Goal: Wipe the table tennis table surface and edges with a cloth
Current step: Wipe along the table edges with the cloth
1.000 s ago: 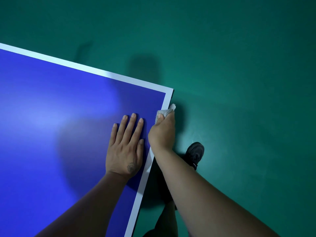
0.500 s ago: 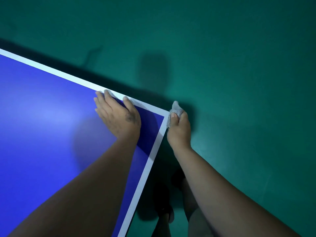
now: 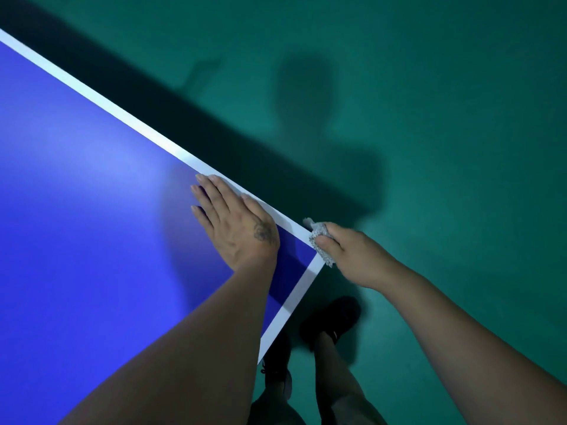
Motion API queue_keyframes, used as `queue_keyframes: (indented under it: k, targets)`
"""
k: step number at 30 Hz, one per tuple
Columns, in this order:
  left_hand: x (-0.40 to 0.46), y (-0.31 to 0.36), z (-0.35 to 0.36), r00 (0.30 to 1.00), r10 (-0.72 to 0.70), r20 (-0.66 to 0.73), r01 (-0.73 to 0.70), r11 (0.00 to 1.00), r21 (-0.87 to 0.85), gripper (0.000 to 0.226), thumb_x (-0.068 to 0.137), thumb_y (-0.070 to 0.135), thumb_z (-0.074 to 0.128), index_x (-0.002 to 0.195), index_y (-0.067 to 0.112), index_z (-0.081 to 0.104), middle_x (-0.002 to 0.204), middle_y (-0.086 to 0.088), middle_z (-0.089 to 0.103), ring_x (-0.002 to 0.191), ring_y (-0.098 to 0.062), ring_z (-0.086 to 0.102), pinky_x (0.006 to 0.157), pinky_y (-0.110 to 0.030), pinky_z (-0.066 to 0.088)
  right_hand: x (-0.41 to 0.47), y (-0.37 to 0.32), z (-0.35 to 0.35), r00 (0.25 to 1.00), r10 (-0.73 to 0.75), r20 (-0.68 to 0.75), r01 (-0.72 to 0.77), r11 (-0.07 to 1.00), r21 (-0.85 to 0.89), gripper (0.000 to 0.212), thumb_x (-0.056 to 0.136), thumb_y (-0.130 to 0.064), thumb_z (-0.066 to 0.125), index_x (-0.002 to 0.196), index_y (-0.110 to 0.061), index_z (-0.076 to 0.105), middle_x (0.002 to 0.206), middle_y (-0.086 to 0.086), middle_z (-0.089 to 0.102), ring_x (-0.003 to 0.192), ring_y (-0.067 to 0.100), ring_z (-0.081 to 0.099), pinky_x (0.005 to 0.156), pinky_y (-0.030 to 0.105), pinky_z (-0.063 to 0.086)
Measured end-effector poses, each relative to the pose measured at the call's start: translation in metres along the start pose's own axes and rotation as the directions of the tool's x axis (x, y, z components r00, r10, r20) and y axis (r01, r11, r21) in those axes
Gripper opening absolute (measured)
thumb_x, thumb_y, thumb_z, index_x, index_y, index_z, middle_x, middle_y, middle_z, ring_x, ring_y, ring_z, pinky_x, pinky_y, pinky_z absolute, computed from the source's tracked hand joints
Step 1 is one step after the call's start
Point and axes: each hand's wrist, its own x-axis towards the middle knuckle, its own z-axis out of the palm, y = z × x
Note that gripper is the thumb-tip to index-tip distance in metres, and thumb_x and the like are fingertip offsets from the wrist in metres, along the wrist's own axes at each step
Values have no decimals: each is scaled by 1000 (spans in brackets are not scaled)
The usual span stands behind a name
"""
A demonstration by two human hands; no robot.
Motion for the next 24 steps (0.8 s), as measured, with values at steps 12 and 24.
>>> queue_keyframes:
  k: [12,24]
  targets:
    - [0,4,1,1000,-17,9,17,1000,13,68,107,30,16,171,7,10,180,-9,1,167,-25,-3,135,-45,-2,71,-78,-4,978,-106,179,135,978,-158,35,114,-45,32,103,-21,55,97,3,63,93,27,58,75,37,39]
    - [-1,5,-1,988,-150,-26,151,987,51,70,106,30,16,169,0,14,179,-17,6,167,-30,3,135,-49,3,35,-22,-18,953,-172,252,208,970,-126,56,115,-40,37,168,-39,21,166,-7,42,143,14,49,112,25,38]
